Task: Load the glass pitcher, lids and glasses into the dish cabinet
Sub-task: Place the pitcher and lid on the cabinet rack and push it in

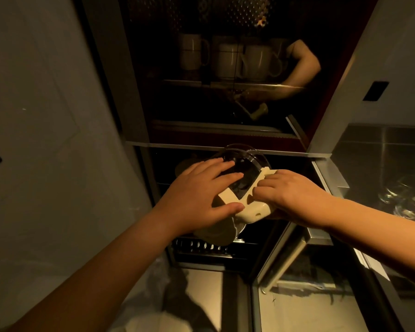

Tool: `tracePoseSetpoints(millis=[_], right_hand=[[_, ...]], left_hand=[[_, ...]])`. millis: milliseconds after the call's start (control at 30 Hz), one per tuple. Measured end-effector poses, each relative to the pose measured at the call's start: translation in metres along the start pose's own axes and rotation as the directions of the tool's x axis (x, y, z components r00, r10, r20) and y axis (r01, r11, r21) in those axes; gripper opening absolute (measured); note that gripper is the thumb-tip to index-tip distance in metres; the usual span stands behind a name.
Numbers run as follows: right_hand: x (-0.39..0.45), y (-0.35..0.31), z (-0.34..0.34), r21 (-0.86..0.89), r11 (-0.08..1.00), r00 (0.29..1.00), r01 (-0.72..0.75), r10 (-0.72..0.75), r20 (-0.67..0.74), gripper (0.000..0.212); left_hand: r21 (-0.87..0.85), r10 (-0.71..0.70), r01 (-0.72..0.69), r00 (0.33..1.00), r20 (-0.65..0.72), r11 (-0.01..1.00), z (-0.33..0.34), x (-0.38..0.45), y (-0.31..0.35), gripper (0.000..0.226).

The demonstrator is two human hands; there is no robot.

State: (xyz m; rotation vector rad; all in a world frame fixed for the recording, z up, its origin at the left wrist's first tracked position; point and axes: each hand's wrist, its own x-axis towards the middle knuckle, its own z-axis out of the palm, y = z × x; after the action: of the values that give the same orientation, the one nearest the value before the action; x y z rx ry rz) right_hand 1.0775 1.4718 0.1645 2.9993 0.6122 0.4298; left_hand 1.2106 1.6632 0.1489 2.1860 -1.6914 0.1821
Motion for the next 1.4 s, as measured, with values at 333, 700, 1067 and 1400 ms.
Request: tracePoseSetpoints(millis=[333,700,1067,1400], right_hand=[[-0.001,-0.009,0.022,0.208,0.945,0.963,-0.255,0.268,-0.039,0.029],[0.007,-0.018,0.041,0.306,0.872,0.886,-0.382,0.439,-0.147,0.021],[-0.002,-0.017,0.033,0.285,0.880,0.884,-0.381,0.437,-0.168,0.035],[-0.022,-0.020,0.047,0.478,0.814,0.874,-0.329,0.454,-0.173,0.053]], left_hand=[[0.069,0.086,-0.081,0.993,-0.083,0.994,0.016,-0.004,-0.001,0.077],[0.112,0.170,-0.160,0.982,-0.086,0.981,0.025,0.014,-0.010,0.042],[0.073,0.340,-0.340,0.940,0.023,0.937,0.000,0.040,-0.007,0.034],[0.047,0.364,-0.372,0.923,0.127,0.927,-0.001,0.047,-0.008,0.035]])
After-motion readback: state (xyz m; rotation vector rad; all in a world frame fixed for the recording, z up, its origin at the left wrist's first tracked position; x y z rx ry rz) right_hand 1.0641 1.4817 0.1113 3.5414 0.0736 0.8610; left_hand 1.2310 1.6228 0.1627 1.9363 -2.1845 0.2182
